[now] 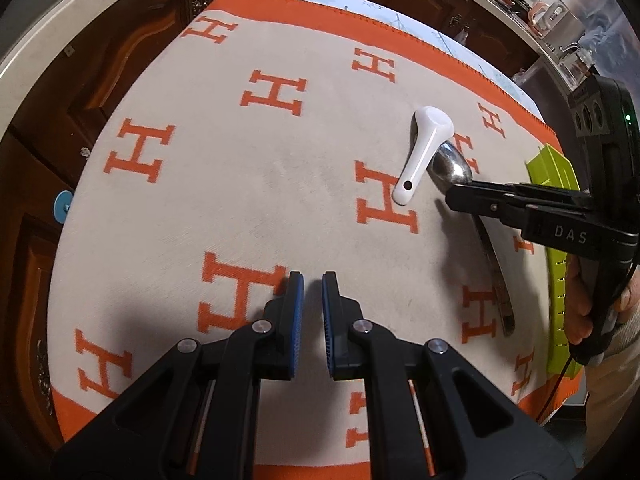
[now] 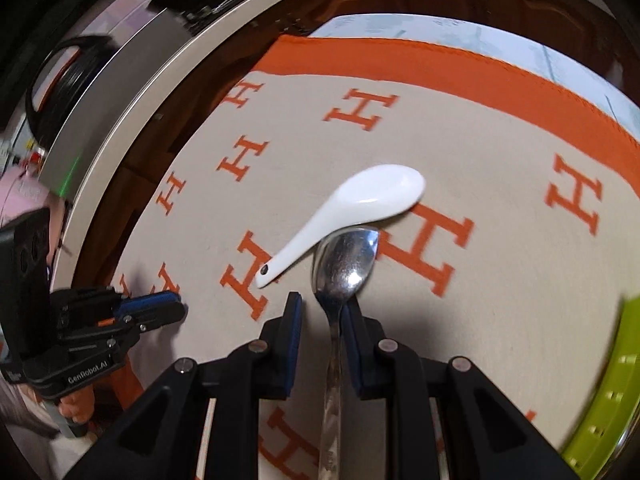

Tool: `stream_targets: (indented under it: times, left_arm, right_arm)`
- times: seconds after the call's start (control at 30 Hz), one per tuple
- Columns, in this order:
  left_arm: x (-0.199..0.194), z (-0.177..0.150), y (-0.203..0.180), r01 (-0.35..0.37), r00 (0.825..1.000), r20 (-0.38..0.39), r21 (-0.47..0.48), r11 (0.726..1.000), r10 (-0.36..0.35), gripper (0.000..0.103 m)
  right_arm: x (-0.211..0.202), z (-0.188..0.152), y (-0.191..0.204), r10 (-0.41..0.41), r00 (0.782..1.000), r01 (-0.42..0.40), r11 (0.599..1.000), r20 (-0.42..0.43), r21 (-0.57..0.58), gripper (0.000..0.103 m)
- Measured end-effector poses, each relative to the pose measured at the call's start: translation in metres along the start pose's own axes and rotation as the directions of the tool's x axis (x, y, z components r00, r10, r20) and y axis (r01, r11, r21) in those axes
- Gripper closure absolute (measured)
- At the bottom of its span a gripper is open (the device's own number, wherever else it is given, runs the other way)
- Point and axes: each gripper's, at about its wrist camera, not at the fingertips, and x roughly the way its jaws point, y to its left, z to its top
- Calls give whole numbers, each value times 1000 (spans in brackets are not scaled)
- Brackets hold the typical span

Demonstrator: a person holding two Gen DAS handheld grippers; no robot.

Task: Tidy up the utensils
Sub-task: 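Move the right tool to the last metal spoon and grasp it, then grasp the white ceramic spoon with the left tool while the right tool lifts its spoon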

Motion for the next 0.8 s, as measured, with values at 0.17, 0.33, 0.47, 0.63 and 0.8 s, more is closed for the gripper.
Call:
stream_targets:
  times: [0.17, 0.33, 0.47, 0.63, 0.8]
  left_arm:
    - [2, 3, 0, 4, 1000, 2, -1, 1000, -4, 96]
    - [3, 8, -2, -5, 1000, 1, 11, 1000, 5, 96]
    - [3, 19, -9, -10, 1000, 10, 42, 999, 10, 96]
    - [8, 45, -34, 25, 1000, 3, 129, 991, -26, 96]
    - [24, 72, -63, 105, 994, -46, 227, 968, -97, 96]
  right_arm:
    - [2, -4, 11, -59, 998, 60, 995, 18, -84, 93]
    - [-1, -16, 22, -101, 995, 102, 992, 23, -75, 95]
    - [-14, -27, 20, -91, 995, 91, 996, 49, 7, 101]
    - [-39, -40, 14, -99, 987, 87, 992, 128, 95, 101]
    - [-60, -52, 6, -109, 977, 81, 985, 182, 154, 101]
